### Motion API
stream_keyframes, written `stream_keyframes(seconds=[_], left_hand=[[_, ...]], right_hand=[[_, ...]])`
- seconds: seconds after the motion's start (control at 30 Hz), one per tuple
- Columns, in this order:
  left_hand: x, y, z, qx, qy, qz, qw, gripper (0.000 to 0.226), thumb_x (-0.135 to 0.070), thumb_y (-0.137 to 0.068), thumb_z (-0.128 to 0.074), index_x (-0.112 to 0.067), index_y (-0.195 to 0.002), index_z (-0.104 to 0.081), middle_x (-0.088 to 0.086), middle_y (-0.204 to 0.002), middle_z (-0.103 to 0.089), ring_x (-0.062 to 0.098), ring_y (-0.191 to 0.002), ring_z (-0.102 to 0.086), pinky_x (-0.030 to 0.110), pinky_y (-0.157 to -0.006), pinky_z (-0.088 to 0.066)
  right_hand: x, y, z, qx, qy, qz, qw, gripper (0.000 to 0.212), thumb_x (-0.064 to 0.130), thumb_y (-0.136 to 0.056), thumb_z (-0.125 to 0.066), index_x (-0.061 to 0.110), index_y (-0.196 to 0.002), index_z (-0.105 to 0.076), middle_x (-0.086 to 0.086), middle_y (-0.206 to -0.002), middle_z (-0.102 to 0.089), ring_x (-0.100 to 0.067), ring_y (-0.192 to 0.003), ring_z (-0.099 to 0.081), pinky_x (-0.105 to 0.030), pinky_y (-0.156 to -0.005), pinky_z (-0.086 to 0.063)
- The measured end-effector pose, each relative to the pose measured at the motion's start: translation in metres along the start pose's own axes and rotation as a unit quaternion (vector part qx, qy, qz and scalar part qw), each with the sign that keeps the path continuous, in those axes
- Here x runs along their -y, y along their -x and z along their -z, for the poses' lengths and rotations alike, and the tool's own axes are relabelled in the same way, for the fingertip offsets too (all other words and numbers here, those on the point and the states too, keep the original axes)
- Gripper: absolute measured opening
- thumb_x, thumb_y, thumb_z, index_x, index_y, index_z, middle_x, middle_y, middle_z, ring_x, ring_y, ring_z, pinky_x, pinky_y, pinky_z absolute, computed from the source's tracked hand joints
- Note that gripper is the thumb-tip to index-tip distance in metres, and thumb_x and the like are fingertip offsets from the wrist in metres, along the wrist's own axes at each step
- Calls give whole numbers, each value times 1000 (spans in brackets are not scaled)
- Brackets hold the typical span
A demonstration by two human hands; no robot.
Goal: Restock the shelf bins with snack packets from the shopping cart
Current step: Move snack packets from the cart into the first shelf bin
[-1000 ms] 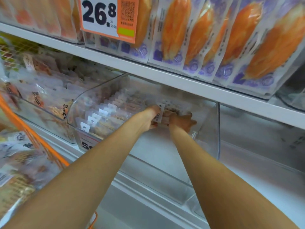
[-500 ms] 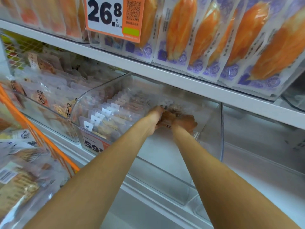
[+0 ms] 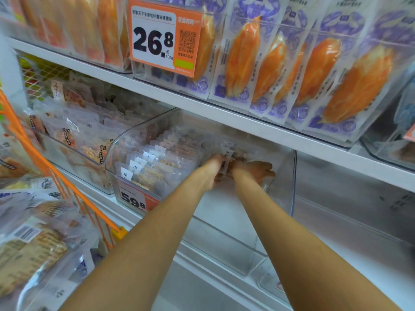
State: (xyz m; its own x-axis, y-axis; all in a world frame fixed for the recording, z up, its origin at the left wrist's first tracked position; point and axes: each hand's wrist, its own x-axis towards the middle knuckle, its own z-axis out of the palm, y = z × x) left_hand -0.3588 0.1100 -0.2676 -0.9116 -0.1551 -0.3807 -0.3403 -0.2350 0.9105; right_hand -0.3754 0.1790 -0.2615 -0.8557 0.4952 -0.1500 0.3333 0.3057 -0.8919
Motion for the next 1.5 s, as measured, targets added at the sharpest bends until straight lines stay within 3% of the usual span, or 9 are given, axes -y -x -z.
stream_keyframes(seconds=[0.07, 0.27, 0.5, 0.73, 1.0, 1.1, 1.2, 1.3, 1.5], left_hand=[[3, -5, -1, -5, 5, 0, 1000, 33, -19, -100, -29, -17, -73, -48, 3, -69, -46, 15, -59, -39, 24, -56, -31], [-1, -11, 7, 7, 18, 2, 1000, 31, -16, -100, -33, -15, -74, -48, 3, -68, -46, 14, -56, -42, 21, -49, -36], [5, -18, 5, -5, -5, 2, 1000, 29, -19, -100, -36, -20, -74, -47, -1, -78, -47, 12, -70, -44, 25, -64, -34], [8, -22, 10, 6, -25, 23, 999, 27, -24, -100, -32, -20, -83, -52, -1, -83, -52, 14, -77, -46, 31, -81, -36], [-6, 16, 19, 24, -41, 7, 999, 29, -20, -99, -32, -16, -83, -55, 2, -83, -56, 17, -71, -51, 26, -65, -41], [-11, 50, 27, -6, -124, -26, 992, 25, -16, -100, -33, -12, -106, -58, 4, -98, -55, 14, -73, -53, 23, -59, -36], [-10, 85, 44, -41, -167, -73, 982, 19, -9, -97, -40, -15, -91, -57, 2, -92, -55, 17, -79, -56, 23, -59, -38], [-8, 128, 68, -61, -138, -111, 982, 21, 0, -94, -48, -2, -112, -60, 3, -90, -57, 14, -75, -55, 11, -54, -46], [5, 222, 118, -100, -111, -161, 976, 15, 3, -93, -52, -9, -90, -61, 1, -85, -60, 6, -68, -58, 4, -49, -41]], right_hand=[[-3, -6, 5, -2, 29, 11, 1000, 52, 19, -92, -61, -1, -131, -35, -16, -140, -33, -27, -105, -47, -17, -65, -22], [-7, -2, -3, 7, 6, 15, 1000, 37, 5, -91, -52, -2, -126, -42, -17, -136, -36, -35, -112, -52, -34, -81, -40], [-12, -5, -1, -68, 4, -6, 998, 54, 1, -94, -46, -3, -143, -23, -21, -151, -23, -33, -134, -35, -36, -101, -34], [-17, -3, -16, 15, -22, 1, 1000, 37, 43, -76, -72, 10, -94, -70, -8, -98, -70, -29, -88, -68, -34, -69, -55], [-3, 9, 12, 151, -9, -32, 988, 24, 31, -92, -58, 7, -87, -57, -12, -96, -62, -33, -94, -63, -41, -86, -54], [4, 25, 30, 233, 15, -27, 972, 25, 31, -94, -55, 14, -78, -48, -3, -80, -51, -26, -82, -54, -34, -65, -49], [3, 47, 57, 297, 5, 13, 955, 12, 11, -96, -49, 5, -100, -59, -6, -84, -53, -19, -72, -50, -25, -58, -40], [6, 73, 77, 352, -4, 50, 935, 25, 3, -93, -52, 4, -117, -60, -3, -77, -58, -11, -65, -53, -21, -62, -43], [9, 135, 94, 433, -12, 113, 894, 19, 6, -97, -46, 17, -95, -63, -2, -83, -66, -12, -72, -61, -21, -69, -47]])
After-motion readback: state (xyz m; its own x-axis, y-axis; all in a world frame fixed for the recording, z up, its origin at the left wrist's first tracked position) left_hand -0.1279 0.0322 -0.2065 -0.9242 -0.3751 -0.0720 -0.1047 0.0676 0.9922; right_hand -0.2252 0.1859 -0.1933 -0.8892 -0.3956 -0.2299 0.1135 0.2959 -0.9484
